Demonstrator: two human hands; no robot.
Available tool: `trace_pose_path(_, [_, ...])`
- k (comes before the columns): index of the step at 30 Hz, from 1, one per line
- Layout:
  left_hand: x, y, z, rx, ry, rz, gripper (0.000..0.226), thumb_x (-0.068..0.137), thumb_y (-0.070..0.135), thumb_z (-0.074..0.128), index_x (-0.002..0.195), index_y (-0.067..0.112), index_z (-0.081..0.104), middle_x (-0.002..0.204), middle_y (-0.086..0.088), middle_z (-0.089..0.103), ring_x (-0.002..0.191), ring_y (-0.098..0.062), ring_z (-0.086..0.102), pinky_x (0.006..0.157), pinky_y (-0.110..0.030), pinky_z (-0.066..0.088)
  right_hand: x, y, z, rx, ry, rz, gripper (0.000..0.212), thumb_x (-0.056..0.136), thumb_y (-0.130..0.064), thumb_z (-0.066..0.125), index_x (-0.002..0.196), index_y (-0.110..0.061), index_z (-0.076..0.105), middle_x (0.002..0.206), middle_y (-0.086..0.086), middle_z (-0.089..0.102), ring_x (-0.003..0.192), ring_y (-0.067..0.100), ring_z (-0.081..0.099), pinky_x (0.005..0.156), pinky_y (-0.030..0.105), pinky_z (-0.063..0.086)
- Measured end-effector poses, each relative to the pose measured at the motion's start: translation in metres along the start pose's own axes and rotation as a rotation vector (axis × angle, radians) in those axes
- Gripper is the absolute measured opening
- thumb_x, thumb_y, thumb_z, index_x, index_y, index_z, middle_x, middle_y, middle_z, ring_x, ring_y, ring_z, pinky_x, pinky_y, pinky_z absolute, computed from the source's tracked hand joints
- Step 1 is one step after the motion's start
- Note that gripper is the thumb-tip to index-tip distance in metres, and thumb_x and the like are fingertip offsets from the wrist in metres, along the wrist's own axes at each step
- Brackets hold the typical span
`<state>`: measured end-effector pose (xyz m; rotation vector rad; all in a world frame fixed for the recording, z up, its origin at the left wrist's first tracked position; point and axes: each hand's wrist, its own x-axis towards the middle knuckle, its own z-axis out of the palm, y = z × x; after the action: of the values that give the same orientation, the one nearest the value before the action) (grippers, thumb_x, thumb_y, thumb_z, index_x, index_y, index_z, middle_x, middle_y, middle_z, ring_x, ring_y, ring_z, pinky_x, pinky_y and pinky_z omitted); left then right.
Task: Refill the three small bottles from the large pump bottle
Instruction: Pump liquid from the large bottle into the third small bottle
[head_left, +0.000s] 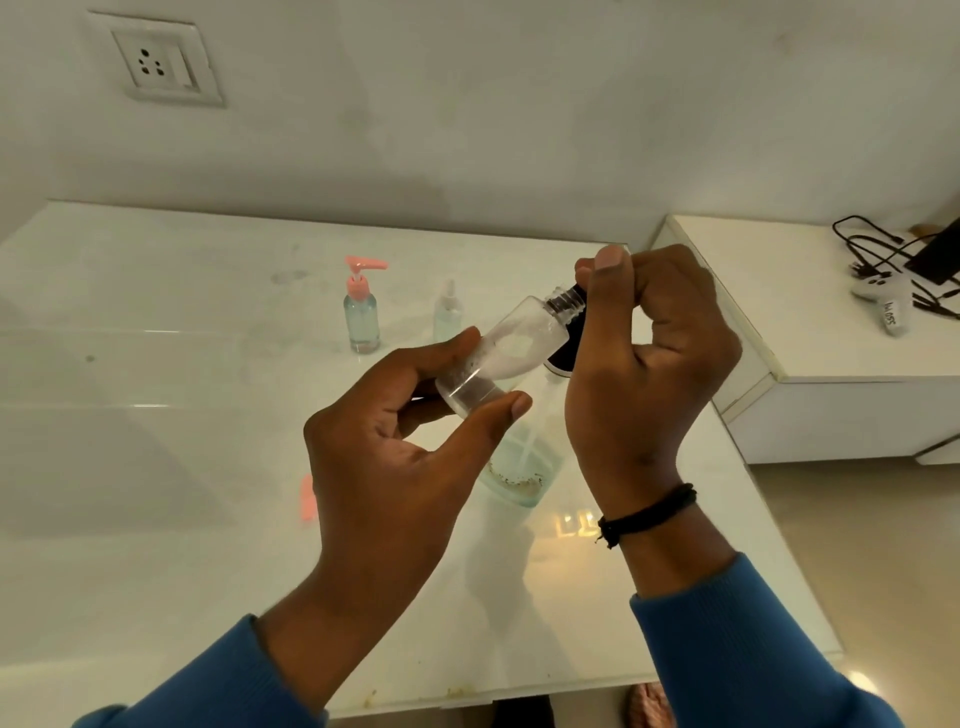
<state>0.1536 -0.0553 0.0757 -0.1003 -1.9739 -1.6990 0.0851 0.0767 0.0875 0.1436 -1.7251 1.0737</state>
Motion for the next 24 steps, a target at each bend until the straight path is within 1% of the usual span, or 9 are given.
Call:
trace_pose_path(3, [0.0001,-0.0006,0.0004,0.013,-0.002,0.002,0.043,0.074,0.024,0.087,0.112,0.026,0.068,0.106,0.028,0.066,0.097,0.012,0.066,0.077,-0.004,0.051,-0.0017,-0.0017,0.0021,0.011,0.001,0.002,0.033,0.099,-0.008,0.058,0.069,0.004,0.065,0.069,0.006,0.06,0.067,0.031,0.055,0.063,0.051,0.044])
trace_pose_path(6, [0.0,-0.001,0.0004,-0.002,0.0,-0.013,0.043,0.073,0.023,0.087,0.113,0.025,0.069,0.107,0.026,0.067,0.098,0.009,0.068,0.077,-0.005,0.052,-0.0038,0.0003,0.0028,0.031,-0.004,0.004,0.033,0.099,-0.009,0.057,0.07,0.004,0.065,0.069,0.006,0.059,0.066,0.03,0.055,0.061,0.05,0.044])
trace_pose_path(11, [0.0001,-0.001,-0.0003,-0.016,-0.003,-0.015,0.043,0.073,0.023,0.087,0.112,0.026,0.069,0.107,0.023,0.069,0.098,0.007,0.069,0.077,-0.007,0.054,0.0008,-0.0011,0.0012,0.01,0.0,-0.009,0.035,0.099,-0.011,0.057,0.069,0.003,0.065,0.068,0.006,0.06,0.068,0.03,0.054,0.063,0.051,0.043])
trace_pose_path(16, [0.0006,-0.0003,-0.0009,-0.006,-0.006,-0.022,0.043,0.073,0.026,0.086,0.113,0.027,0.068,0.108,0.027,0.067,0.098,0.009,0.068,0.077,-0.006,0.052,-0.0022,0.0012,0.0007,0.019,-0.022,-0.01,0.033,0.099,-0.009,0.058,0.069,0.004,0.063,0.069,0.007,0.059,0.066,0.031,0.054,0.061,0.052,0.044])
trace_pose_path(20, [0.0008,-0.0016,-0.0011,-0.017,-0.003,-0.02,0.043,0.074,0.023,0.087,0.112,0.027,0.069,0.108,0.024,0.069,0.098,0.007,0.069,0.077,-0.007,0.053,0.002,-0.001,-0.0006,-0.01,-0.015,-0.023,0.034,0.1,-0.01,0.057,0.068,0.002,0.064,0.069,0.004,0.059,0.069,0.03,0.053,0.064,0.052,0.042])
trace_pose_path(24, [0.0013,-0.0006,-0.0006,-0.003,-0.001,-0.012,0.043,0.074,0.025,0.086,0.113,0.025,0.069,0.107,0.024,0.069,0.098,0.006,0.069,0.078,-0.007,0.054,-0.0024,-0.0016,0.0011,0.005,-0.033,-0.042,0.032,0.099,-0.007,0.058,0.068,0.002,0.062,0.071,0.001,0.056,0.066,0.031,0.053,0.06,0.052,0.044])
